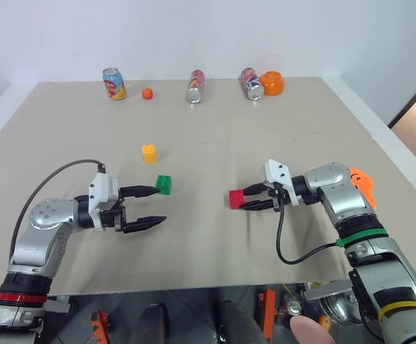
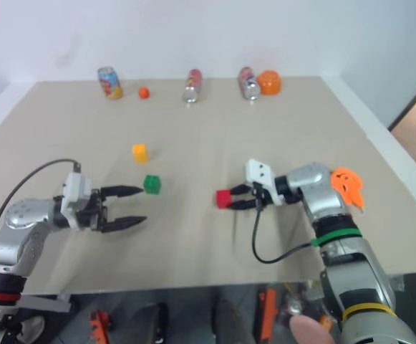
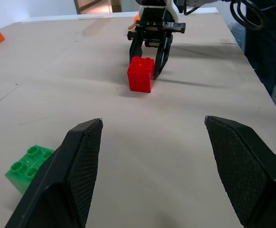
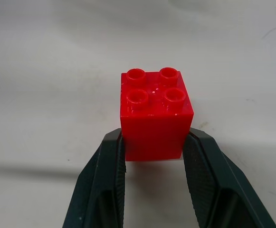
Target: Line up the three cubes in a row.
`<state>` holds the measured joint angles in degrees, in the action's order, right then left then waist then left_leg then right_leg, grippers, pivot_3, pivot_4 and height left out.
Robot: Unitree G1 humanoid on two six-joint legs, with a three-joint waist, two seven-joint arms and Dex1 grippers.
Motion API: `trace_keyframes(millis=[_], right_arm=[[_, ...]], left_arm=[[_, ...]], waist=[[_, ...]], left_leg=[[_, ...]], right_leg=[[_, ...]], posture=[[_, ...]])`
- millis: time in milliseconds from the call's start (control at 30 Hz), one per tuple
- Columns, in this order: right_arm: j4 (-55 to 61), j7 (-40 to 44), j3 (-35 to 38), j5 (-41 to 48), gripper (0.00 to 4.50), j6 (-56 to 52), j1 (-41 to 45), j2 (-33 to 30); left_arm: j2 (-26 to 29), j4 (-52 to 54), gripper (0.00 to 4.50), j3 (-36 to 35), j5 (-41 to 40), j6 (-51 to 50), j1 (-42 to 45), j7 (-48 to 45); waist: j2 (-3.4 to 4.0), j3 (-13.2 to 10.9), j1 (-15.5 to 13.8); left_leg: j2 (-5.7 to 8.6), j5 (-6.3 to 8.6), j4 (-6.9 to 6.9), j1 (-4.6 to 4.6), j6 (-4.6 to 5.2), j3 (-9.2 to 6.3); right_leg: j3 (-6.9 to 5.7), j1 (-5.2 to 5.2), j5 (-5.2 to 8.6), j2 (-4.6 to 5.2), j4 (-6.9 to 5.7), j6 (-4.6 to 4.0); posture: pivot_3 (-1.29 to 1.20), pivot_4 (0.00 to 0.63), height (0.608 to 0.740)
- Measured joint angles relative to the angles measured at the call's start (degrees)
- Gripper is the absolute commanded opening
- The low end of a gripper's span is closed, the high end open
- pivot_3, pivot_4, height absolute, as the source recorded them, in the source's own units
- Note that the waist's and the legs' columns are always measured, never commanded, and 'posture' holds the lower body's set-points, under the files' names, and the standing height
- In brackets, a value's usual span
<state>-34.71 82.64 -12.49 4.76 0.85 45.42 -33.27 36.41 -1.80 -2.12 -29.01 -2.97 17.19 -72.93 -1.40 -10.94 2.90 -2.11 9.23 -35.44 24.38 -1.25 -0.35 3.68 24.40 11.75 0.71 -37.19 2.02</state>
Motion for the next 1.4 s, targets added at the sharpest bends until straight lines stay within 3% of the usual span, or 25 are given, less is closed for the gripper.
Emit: trace_keyframes(millis=[467, 1100, 1167, 1367, 1400], right_arm=[[0.13, -0.04, -0.72, 0.58, 1.18, -1.44, -0.10, 4.80], [-9.54, -0.72, -1.12, -0.34, 1.18, 8.25, 2.28, 5.16], [-10.07, -0.75, -1.14, -0.63, 2.24, 8.41, 2.52, 5.25], [-12.99, -2.32, -1.07, -2.60, 4.31, 7.99, 3.98, 5.31], [-13.05, -2.40, -1.06, -2.74, 4.31, 7.75, 4.23, 5.31]], left_arm=[[-0.02, 0.75, 3.58, -0.12, -0.25, -0.92, -1.03, 1.20], [0.69, 2.66, 3.58, -1.85, -0.93, -2.54, -1.65, 1.70], [0.69, 2.78, 3.58, -1.88, -0.93, -2.56, -1.65, 1.76], [0.69, 3.07, 3.58, -2.13, -0.92, -2.58, -1.69, 2.34], [0.68, 3.07, 3.58, -2.12, -0.92, -2.58, -1.69, 2.38]], waist=[[0.00, 0.00, -0.13], [-0.06, 0.04, -0.13], [-0.10, 0.06, -0.13], [-0.17, 0.11, -0.15], [-0.17, 0.11, -0.16]], left_leg=[[-0.45, 0.00, -0.03, -0.06, 0.00, 0.02], [-0.46, -0.09, -0.24, -0.14, -0.05, 0.18], [-0.47, -0.10, -0.24, -0.15, -0.05, 0.19], [-0.50, -0.11, -0.19, -0.14, -0.06, 0.26], [-0.50, -0.09, -0.14, -0.14, -0.09, 0.28]], right_leg=[[0.01, 0.02, -0.10, -0.51, 0.00, -0.32], [0.12, -0.10, -0.09, -0.44, 0.00, -0.34], [0.13, -0.10, -0.10, -0.44, 0.00, -0.36], [0.16, -0.07, -0.12, -0.45, 0.00, -0.40], [0.17, -0.06, -0.12, -0.45, 0.00, -0.39]], posture=[[0.00, 0.150, 0.740], [0.00, 0.150, 0.740], [0.00, 0.150, 0.740], [0.00, 0.150, 0.740], [0.00, 0.150, 0.740]])
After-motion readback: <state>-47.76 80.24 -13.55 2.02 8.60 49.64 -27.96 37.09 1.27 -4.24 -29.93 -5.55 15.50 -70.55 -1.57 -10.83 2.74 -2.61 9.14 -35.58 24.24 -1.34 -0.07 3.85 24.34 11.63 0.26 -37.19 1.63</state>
